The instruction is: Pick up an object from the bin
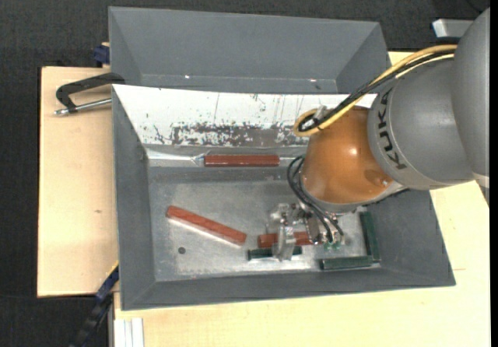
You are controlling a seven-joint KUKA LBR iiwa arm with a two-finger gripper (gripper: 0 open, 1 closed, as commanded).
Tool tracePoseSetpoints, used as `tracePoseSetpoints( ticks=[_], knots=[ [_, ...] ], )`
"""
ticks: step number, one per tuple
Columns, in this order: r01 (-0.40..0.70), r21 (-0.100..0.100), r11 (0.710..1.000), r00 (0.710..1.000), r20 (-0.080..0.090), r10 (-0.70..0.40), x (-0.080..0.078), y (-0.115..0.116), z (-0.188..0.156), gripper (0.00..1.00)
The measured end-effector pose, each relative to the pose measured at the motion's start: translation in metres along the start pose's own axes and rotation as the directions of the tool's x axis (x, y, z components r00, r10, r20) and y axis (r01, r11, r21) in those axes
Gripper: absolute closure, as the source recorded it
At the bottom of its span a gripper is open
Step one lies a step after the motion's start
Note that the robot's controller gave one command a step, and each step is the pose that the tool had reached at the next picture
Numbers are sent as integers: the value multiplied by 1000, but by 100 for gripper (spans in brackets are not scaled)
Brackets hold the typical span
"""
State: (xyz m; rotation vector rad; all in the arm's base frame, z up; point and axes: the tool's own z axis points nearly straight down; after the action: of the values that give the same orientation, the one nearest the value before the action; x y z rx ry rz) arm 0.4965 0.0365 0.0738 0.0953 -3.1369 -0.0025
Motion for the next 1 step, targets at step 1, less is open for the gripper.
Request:
tracePoseSetpoints(
  ticks=[1],
  knots=[
    [0,0,1000,1000,0,0,0,0,0,100]
  ],
)
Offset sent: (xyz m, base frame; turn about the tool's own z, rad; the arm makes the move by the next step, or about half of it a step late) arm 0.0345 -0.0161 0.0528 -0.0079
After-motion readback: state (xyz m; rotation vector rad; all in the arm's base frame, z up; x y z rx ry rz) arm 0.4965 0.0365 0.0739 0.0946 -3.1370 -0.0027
